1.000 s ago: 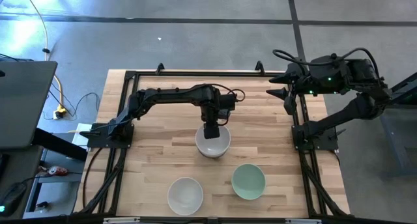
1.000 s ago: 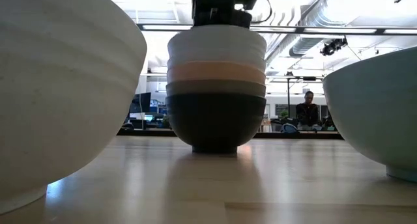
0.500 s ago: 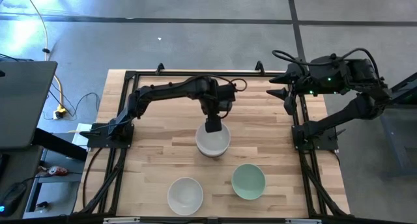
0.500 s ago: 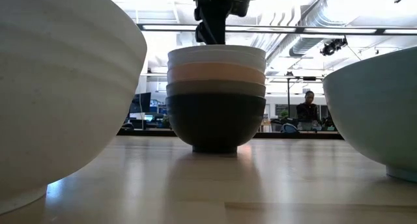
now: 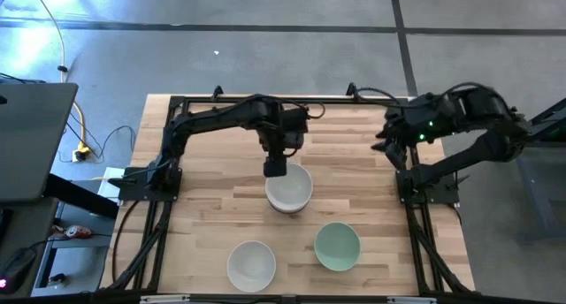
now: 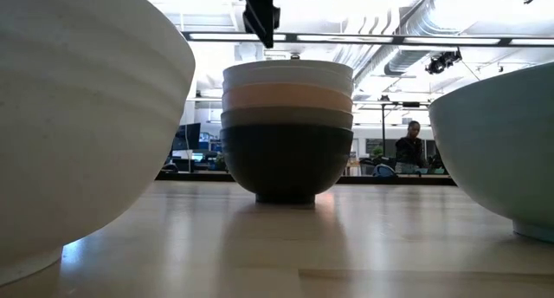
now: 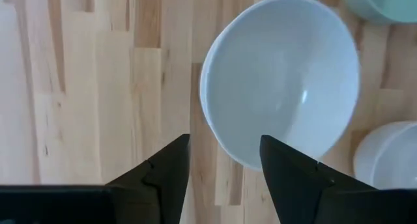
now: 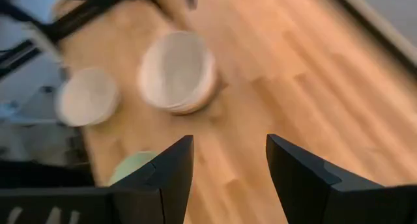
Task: Nest bowls inside each other
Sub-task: Stack the green bowl on the white bowl
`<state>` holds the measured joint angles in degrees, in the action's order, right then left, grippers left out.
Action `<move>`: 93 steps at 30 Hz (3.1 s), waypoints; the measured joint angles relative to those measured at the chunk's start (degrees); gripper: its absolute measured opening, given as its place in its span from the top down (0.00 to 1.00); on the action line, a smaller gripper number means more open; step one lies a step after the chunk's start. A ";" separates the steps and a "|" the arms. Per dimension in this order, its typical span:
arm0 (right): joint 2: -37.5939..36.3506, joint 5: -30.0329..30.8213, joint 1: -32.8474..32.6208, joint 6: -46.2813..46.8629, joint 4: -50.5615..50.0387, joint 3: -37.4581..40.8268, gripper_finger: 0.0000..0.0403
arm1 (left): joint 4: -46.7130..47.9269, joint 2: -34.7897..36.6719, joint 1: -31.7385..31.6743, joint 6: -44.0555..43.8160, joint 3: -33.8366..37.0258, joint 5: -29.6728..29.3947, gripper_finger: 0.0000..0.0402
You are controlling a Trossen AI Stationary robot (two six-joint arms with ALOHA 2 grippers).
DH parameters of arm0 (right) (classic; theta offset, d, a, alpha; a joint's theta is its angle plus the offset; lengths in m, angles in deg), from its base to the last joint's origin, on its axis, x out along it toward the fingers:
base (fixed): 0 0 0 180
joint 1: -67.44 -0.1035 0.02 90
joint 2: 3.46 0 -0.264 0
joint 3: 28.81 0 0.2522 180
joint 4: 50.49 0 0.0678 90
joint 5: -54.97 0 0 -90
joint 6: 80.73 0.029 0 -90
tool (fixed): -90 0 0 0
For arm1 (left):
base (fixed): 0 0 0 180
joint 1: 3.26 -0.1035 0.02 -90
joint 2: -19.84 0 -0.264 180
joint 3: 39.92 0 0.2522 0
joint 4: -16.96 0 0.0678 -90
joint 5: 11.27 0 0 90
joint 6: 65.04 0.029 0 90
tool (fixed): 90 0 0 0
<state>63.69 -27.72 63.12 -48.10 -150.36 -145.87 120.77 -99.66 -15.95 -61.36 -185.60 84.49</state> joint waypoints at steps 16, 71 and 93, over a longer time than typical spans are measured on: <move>-2.76 -18.53 -6.20 11.17 14.76 27.61 0.54 | -0.03 10.77 1.68 -0.46 0.11 2.79 0.57; 7.28 -15.51 -25.44 43.90 57.29 61.50 0.69 | -0.03 29.24 -0.31 -10.60 6.64 -13.99 0.57; 12.67 -15.51 -25.43 43.21 58.27 61.43 0.98 | -0.03 29.24 -0.31 -10.14 6.64 -13.77 0.57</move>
<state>76.35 -43.23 37.69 -4.89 -92.10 -84.44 120.73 -70.42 -16.26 -71.50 -178.95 70.72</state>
